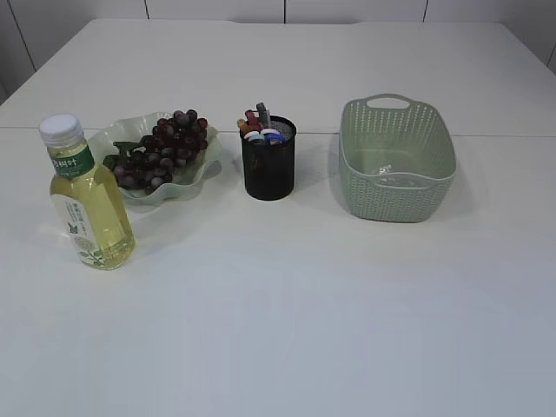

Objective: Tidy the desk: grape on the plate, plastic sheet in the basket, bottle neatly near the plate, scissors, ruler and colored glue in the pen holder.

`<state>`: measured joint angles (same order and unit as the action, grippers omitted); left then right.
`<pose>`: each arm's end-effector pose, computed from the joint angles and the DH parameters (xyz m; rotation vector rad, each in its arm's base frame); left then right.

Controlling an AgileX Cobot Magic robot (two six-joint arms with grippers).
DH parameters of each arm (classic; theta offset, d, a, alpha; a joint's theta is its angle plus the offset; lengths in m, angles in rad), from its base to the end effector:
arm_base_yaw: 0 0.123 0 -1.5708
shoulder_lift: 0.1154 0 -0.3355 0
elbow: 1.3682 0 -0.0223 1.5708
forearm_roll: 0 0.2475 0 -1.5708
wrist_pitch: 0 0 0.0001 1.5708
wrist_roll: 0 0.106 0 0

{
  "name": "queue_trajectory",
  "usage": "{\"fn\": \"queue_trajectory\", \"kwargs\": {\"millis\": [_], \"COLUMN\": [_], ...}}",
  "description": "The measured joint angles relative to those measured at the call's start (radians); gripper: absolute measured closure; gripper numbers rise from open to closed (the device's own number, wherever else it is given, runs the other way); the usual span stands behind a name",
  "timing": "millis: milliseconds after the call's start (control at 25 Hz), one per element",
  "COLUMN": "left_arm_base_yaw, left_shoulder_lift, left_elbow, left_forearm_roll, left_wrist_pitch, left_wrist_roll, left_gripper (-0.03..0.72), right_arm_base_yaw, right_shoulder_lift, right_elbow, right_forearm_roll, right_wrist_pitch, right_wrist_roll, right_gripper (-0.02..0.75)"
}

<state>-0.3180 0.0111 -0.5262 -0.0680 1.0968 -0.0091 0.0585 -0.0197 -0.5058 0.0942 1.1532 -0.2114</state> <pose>-0.0480 0.0090 0.2737 0.3245 2.0500 -0.2827 -0.0542 0.0060 0.2614 -0.2946 2.0868 0.0221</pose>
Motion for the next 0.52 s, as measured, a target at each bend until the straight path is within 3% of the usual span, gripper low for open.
{"fn": "queue_trajectory", "kwargs": {"millis": [280,520], "left_arm_base_yaw": [0.058,0.058], "left_shoulder_lift": [0.0,0.0], "left_elbow": [0.0,0.0], "left_forearm_roll": [0.0,0.0], "left_wrist_pitch": [0.0,0.0], "left_wrist_roll": [0.0,0.0], "left_gripper": [0.449,0.449], "right_arm_base_yaw": [0.0,0.0], "right_shoulder_lift": [0.0,0.0], "right_elbow": [0.0,0.0], "right_forearm_roll": [0.0,0.0], "right_wrist_pitch": [0.0,0.0], "right_wrist_roll": [0.0,0.0], "right_gripper": [0.358,0.358]}}
